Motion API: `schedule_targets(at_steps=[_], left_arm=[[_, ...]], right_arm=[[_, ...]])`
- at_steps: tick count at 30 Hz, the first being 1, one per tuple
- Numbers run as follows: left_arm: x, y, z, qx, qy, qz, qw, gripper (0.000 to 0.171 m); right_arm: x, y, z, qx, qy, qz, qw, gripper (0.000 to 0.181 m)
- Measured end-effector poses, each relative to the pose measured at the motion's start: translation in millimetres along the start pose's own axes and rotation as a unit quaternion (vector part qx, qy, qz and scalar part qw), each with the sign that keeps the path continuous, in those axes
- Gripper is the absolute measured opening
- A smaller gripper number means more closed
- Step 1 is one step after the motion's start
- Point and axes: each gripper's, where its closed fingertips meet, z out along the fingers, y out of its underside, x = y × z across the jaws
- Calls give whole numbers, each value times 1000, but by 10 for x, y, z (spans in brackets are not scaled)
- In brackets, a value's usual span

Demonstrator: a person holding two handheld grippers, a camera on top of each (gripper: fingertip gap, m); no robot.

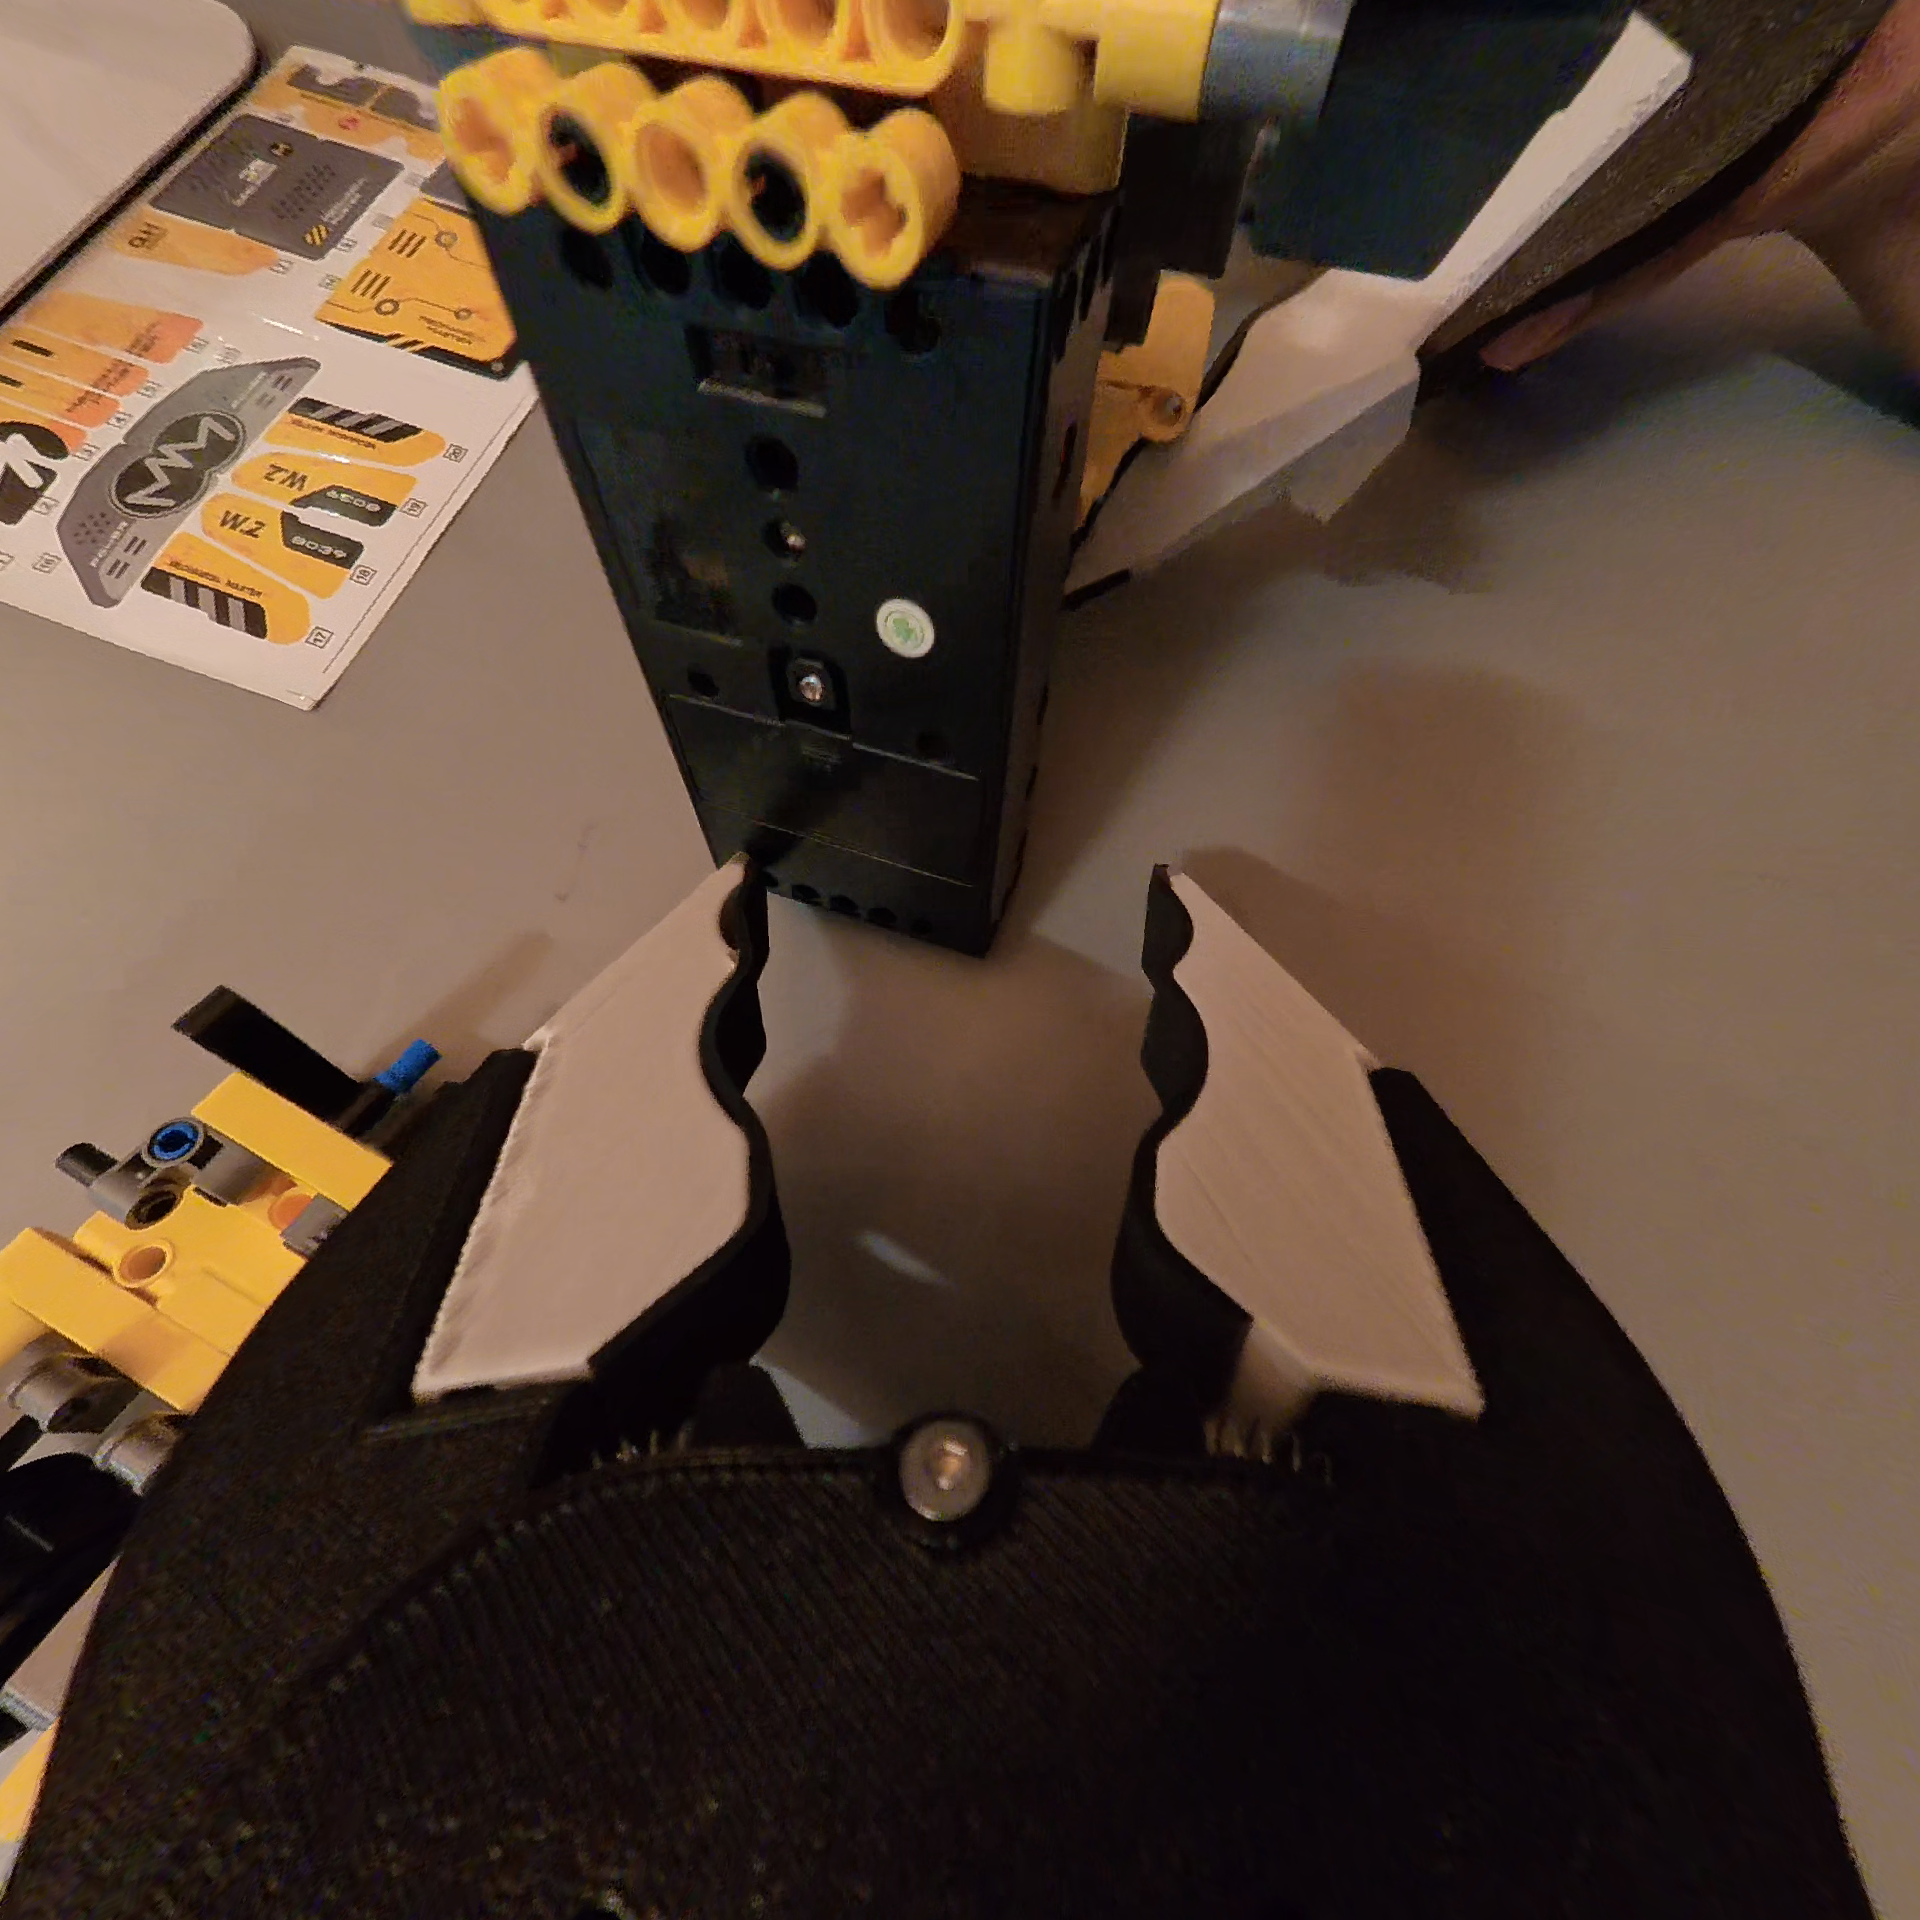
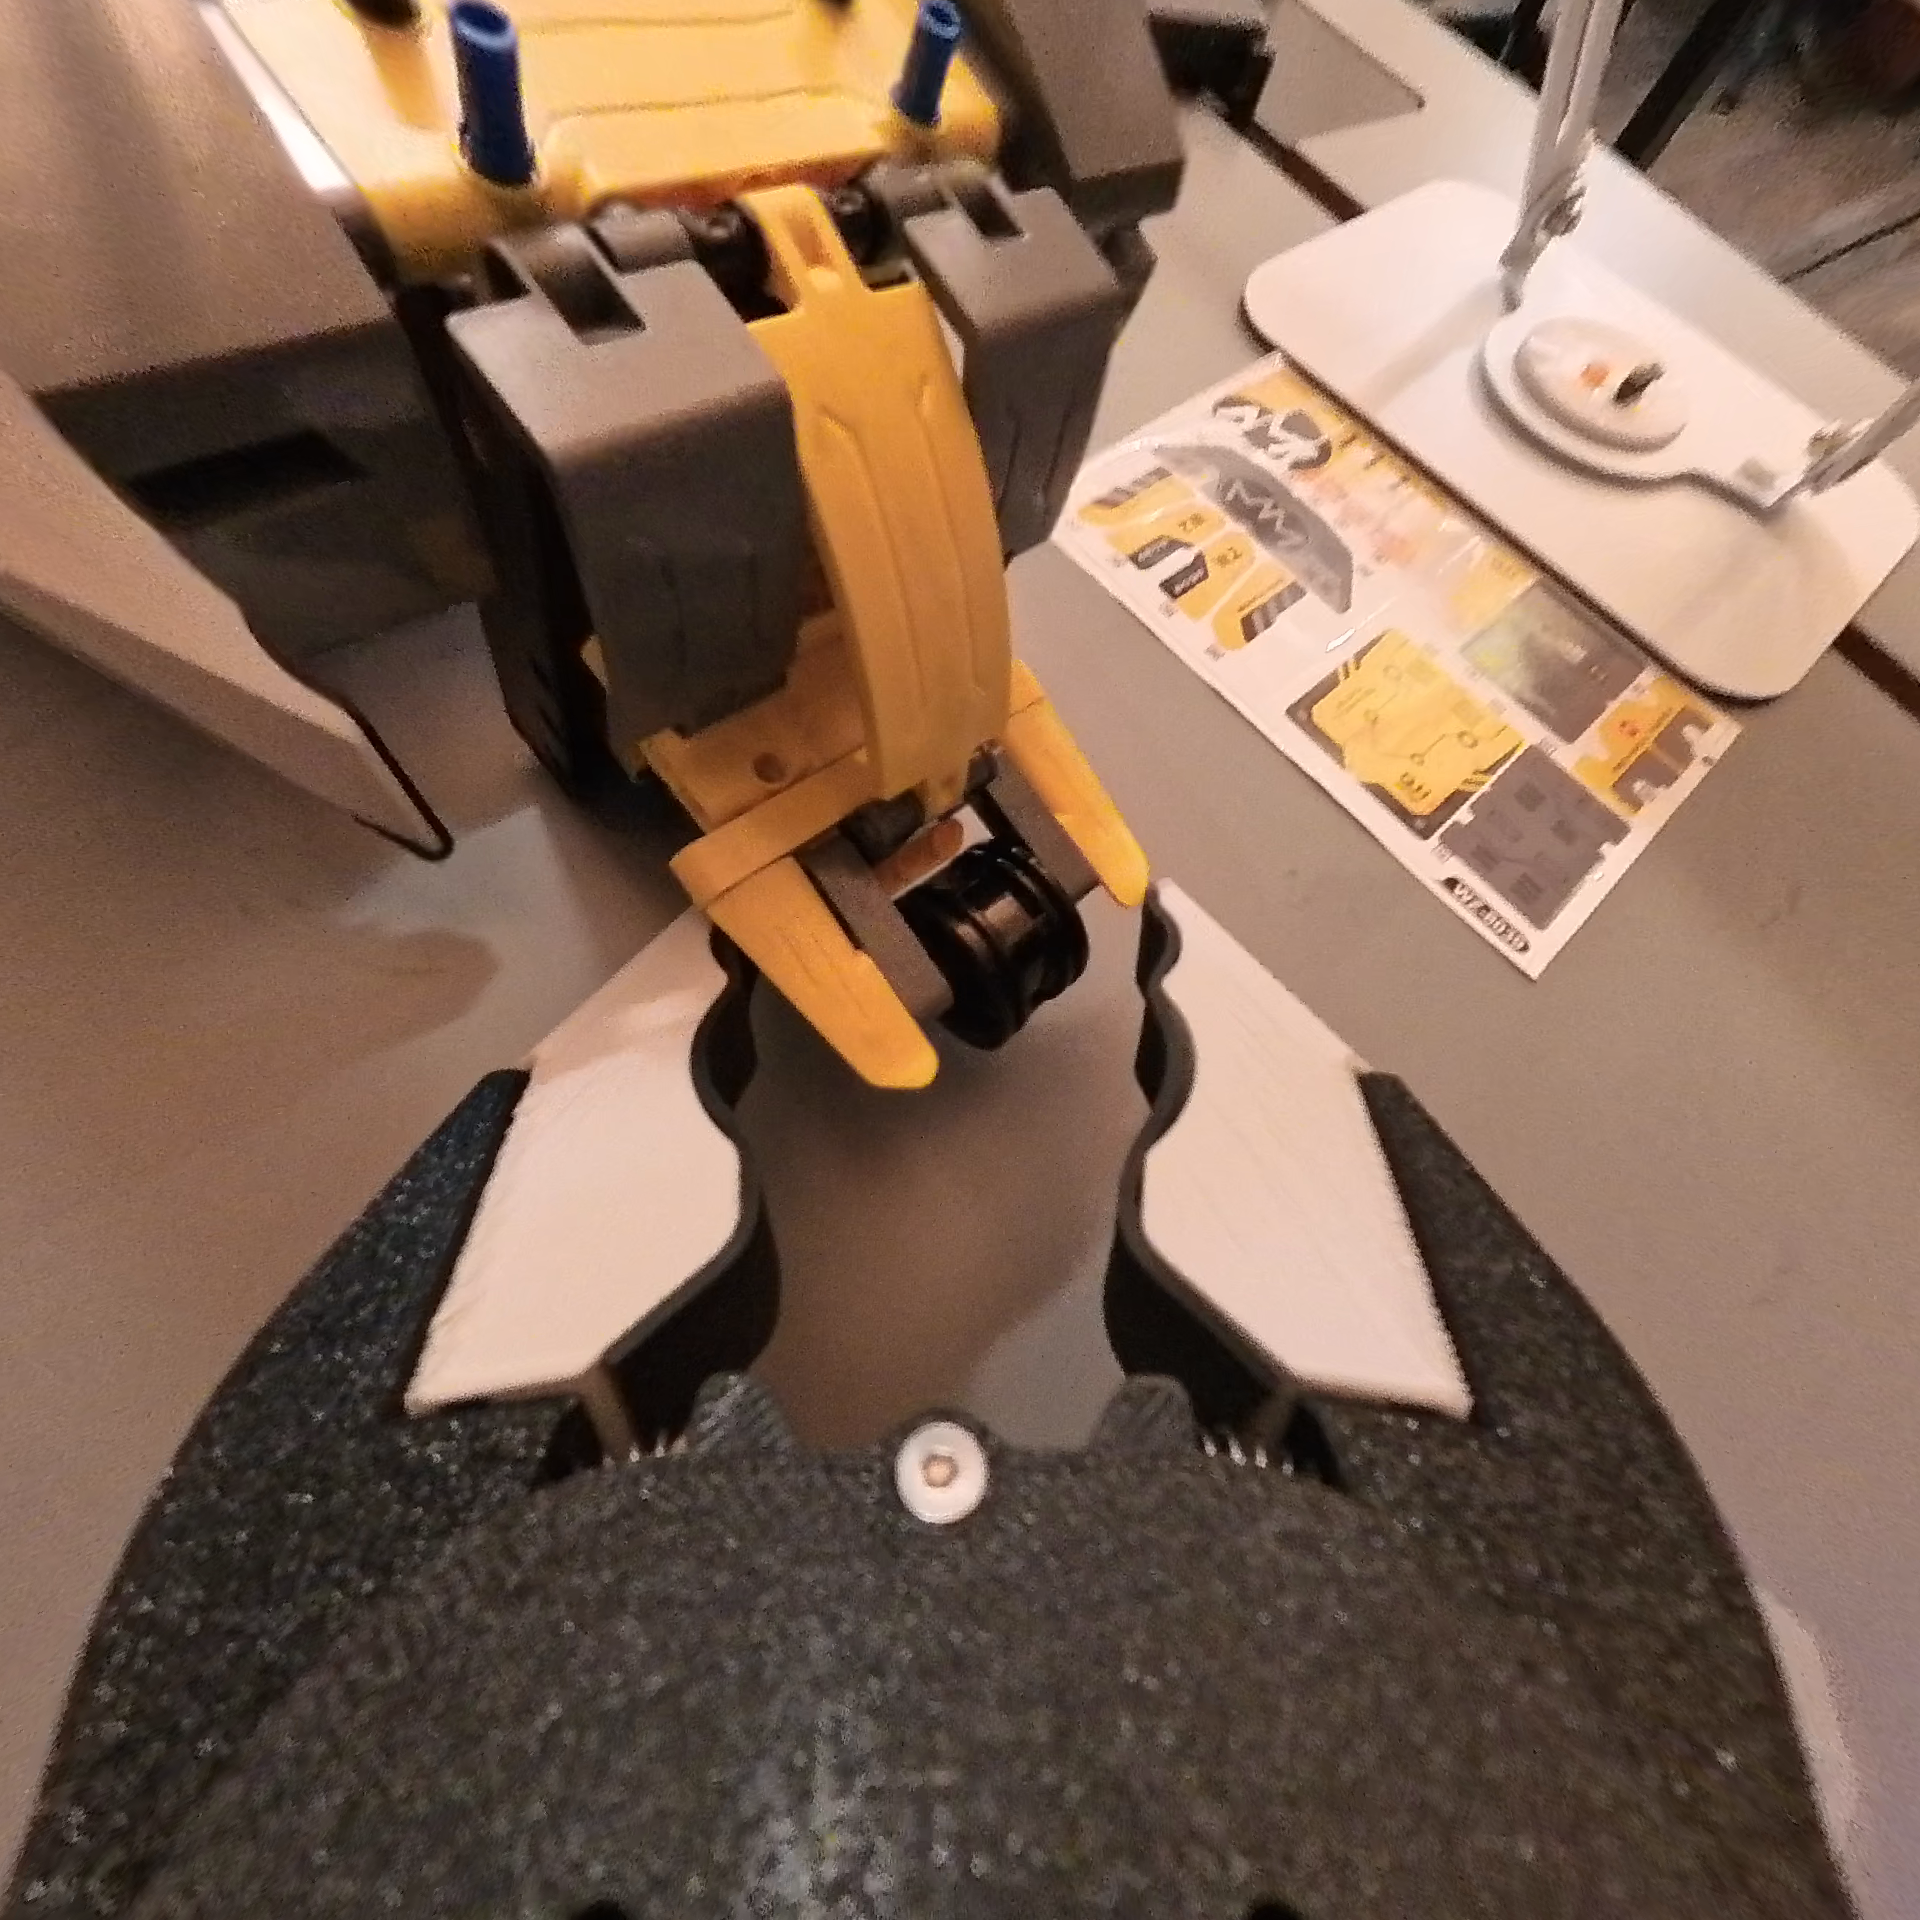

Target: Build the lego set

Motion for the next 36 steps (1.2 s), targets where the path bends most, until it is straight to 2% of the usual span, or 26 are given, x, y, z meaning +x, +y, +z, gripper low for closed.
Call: schedule_targets(at_steps=[7,14,17,20,24,27,31,33,36], left_arm=[[7,14,13,-6,3,0,1000,66],[-1,-27,-30,11,16,-14,1000,62],[-105,-31,-58,16,-14,-3,1000,61],[-243,-52,-107,25,-48,2,999,68],[-177,-107,-116,47,-11,-24,999,74],[-233,-157,-140,64,-28,-22,997,80],[-237,-236,-162,89,-36,-19,995,96],[-251,-248,-161,91,-47,-15,995,92],[-223,-241,-147,87,-48,-2,995,70]], right_arm=[[-17,-112,-58,22,29,-53,998,74],[-35,-190,-83,41,38,-69,996,74],[-45,-171,-64,36,37,-70,996,74],[-64,-173,-54,36,38,-79,996,74],[-113,-198,-53,40,32,-82,995,74],[-134,-214,-61,41,32,-85,995,74],[-197,-299,-87,63,24,-84,994,74],[-228,-336,-96,70,17,-77,994,74],[-222,-307,-89,61,18,-78,995,74]])
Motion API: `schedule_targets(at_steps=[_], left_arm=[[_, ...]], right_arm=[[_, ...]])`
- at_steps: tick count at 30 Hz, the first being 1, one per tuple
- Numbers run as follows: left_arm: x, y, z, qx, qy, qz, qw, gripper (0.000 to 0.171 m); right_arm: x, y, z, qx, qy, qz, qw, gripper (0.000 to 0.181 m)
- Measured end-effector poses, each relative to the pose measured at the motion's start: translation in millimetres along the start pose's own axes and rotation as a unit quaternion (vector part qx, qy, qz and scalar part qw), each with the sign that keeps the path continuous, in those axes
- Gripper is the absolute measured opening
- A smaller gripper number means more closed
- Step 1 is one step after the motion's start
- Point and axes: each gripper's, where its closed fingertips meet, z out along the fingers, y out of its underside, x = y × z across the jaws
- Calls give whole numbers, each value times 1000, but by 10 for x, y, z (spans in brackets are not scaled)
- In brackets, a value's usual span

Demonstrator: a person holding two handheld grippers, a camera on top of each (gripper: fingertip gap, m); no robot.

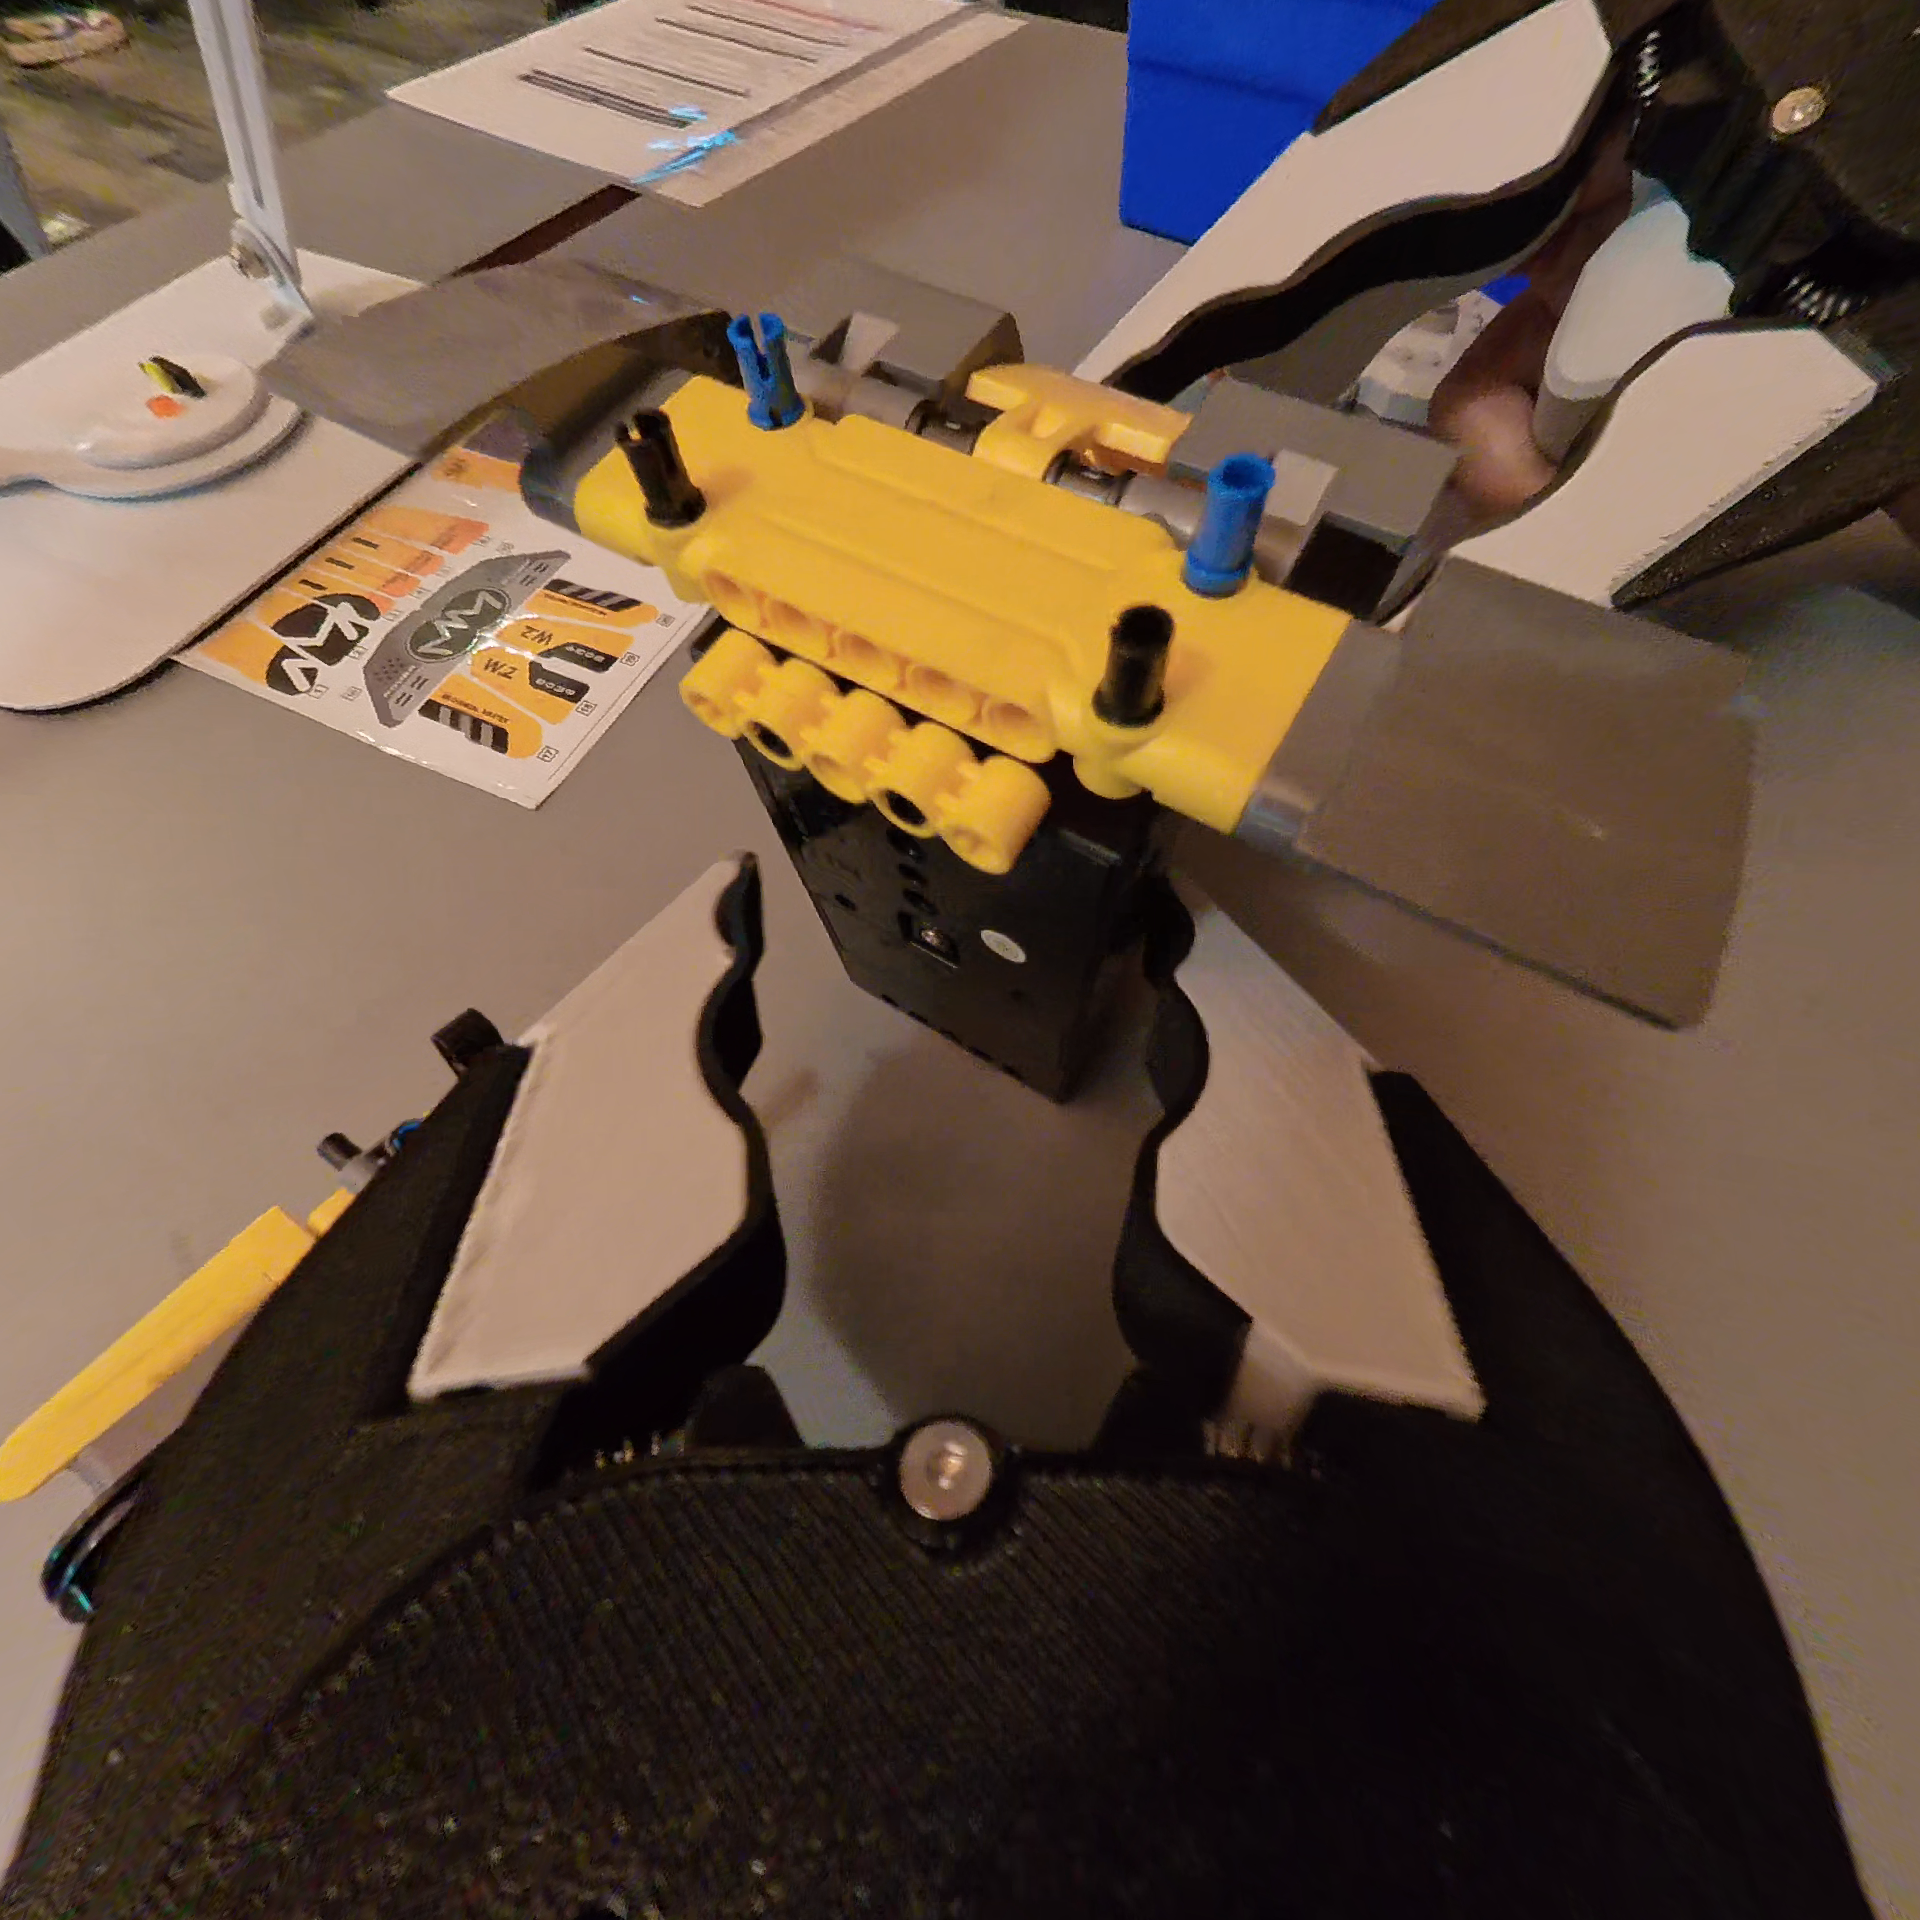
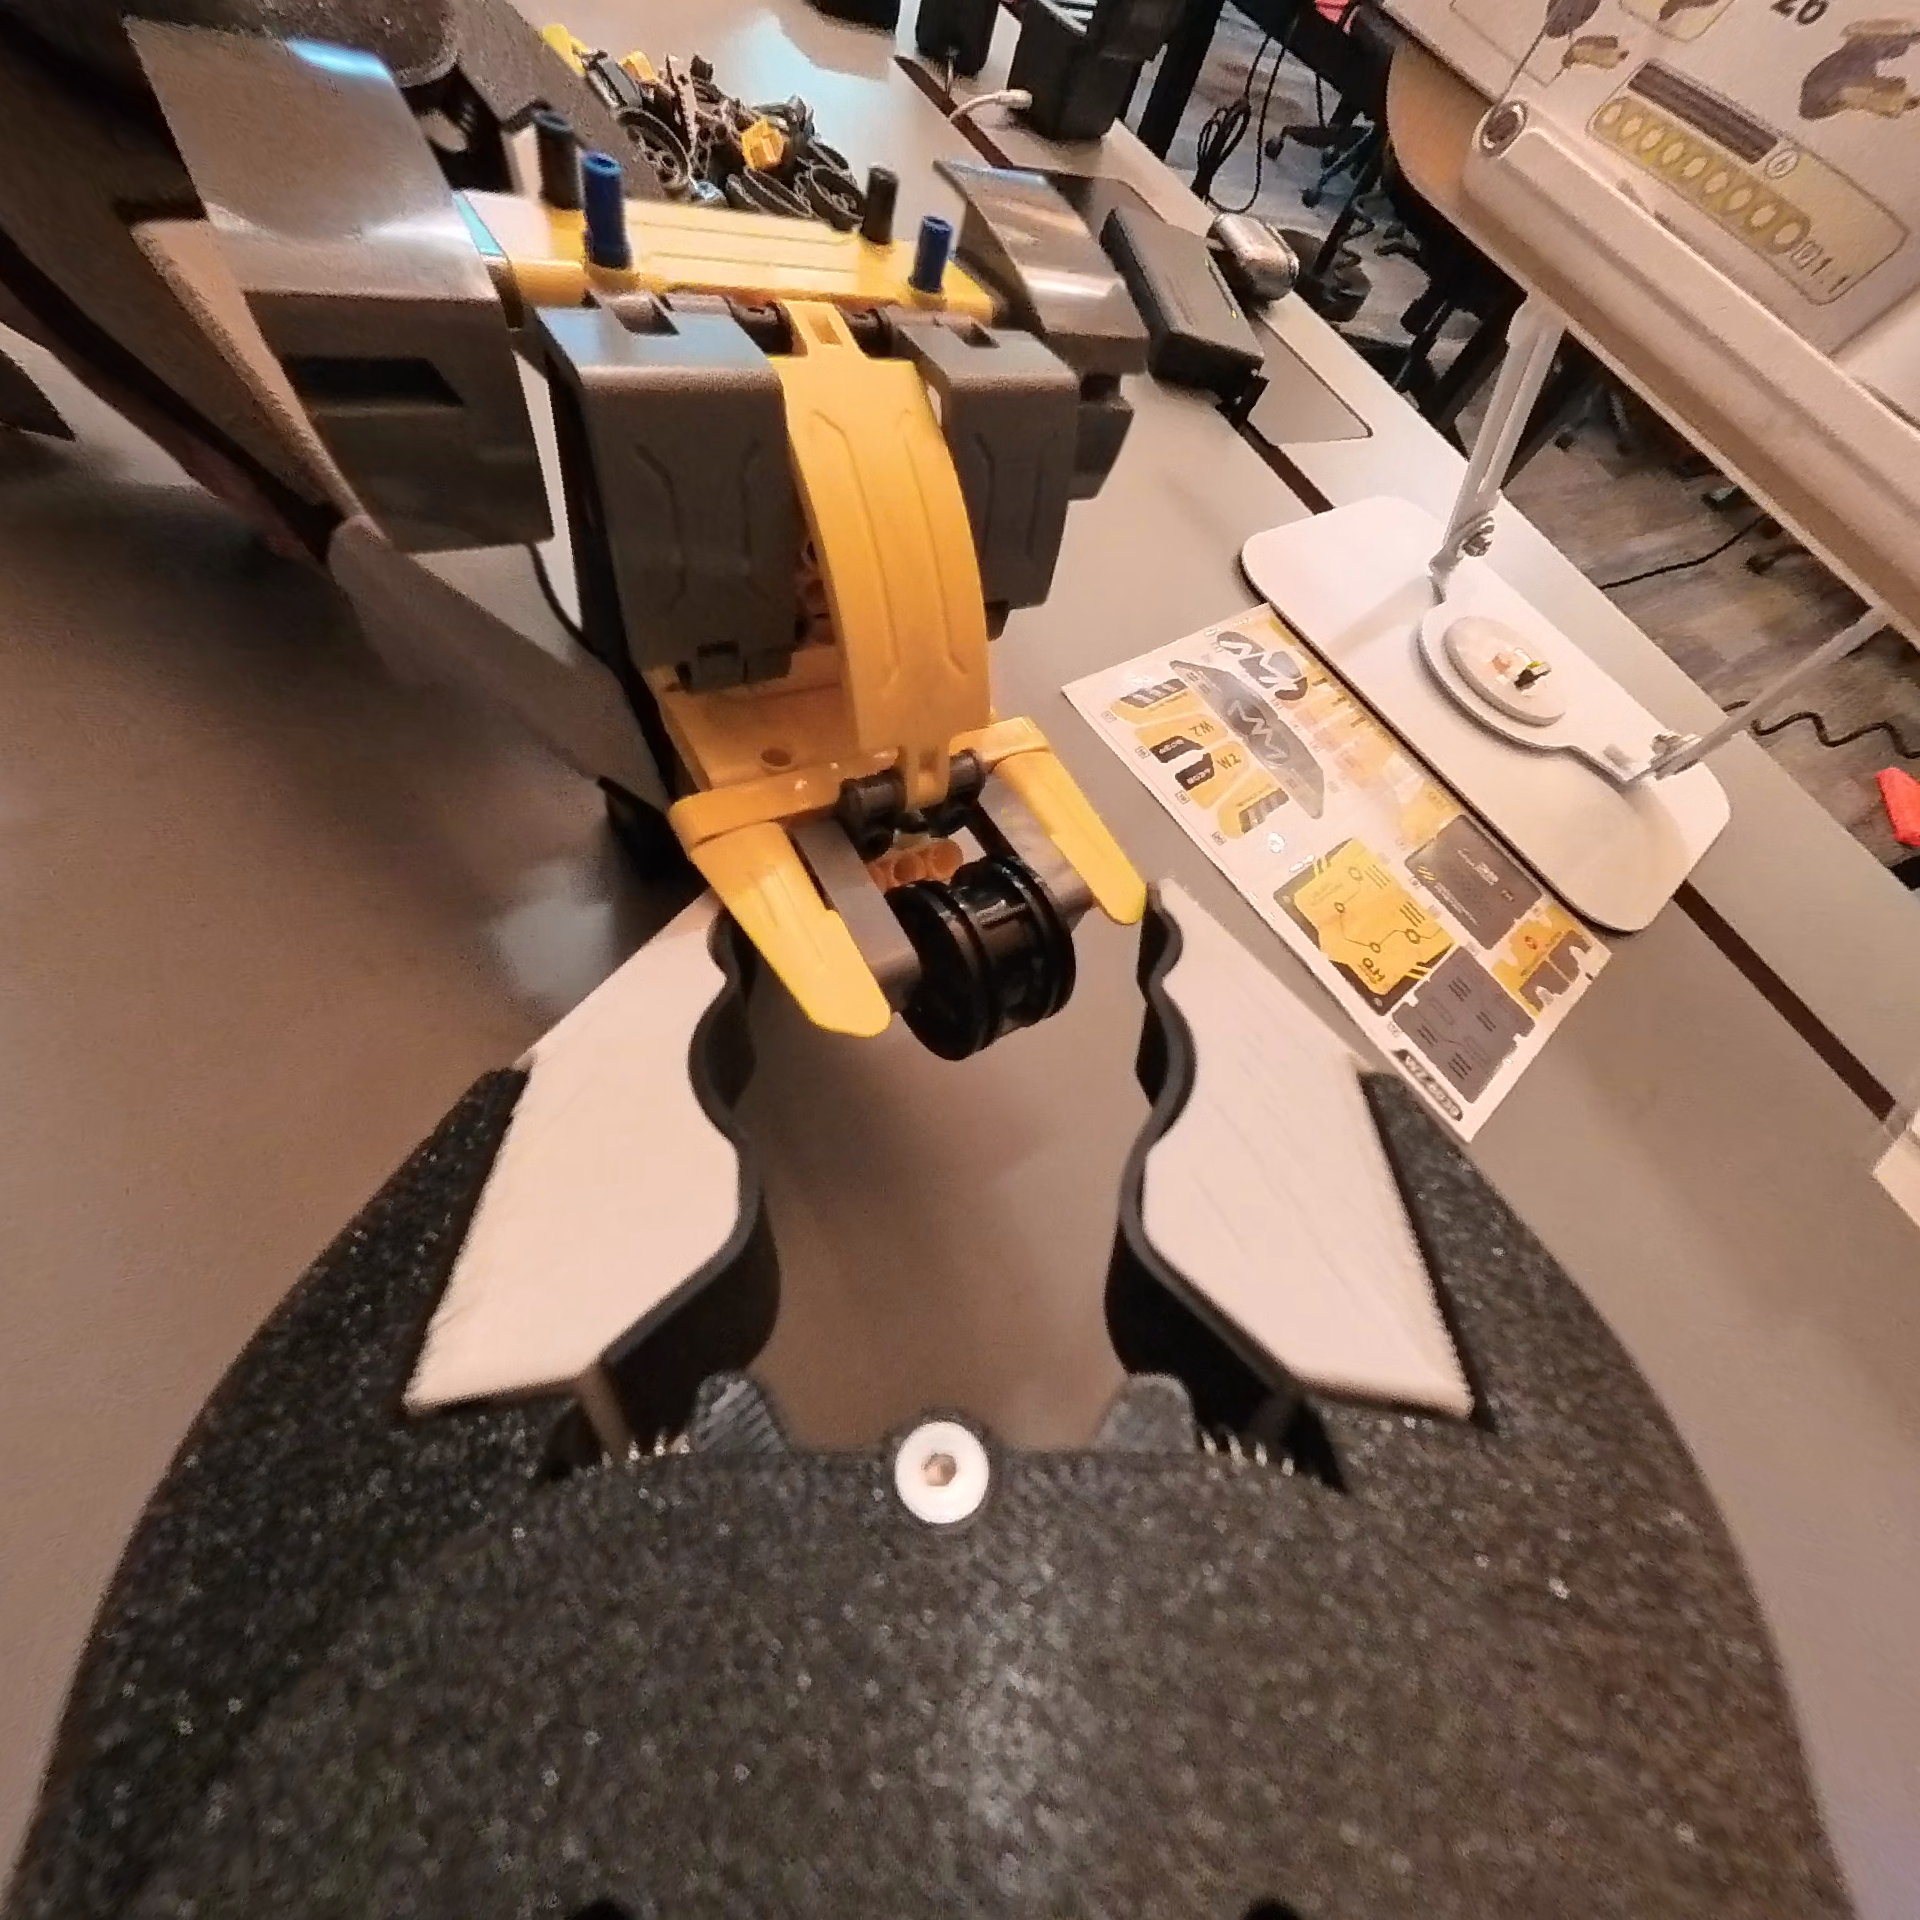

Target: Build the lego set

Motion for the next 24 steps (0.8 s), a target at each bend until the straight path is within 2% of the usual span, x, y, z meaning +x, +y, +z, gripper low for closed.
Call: schedule_targets(at_steps=[2,8,12,17,21,24], left_arm=[[23,10,8,-4,2,9,1000,64],[4,31,28,-13,-3,4,1000,63],[-10,8,77,-14,-2,-31,999,63],[-90,-212,418,-2,-11,-100,995,61],[-94,-261,572,-12,-29,-101,994,63],[-101,-253,562,-13,-42,-91,995,61]], right_arm=[[4,25,4,-4,-2,4,1000,75],[46,65,-5,-13,2,8,1000,77],[92,102,-5,-20,6,25,999,74],[383,220,-64,-38,57,57,996,69],[530,280,-124,-36,66,102,992,66],[520,298,-118,-44,66,97,992,68]])
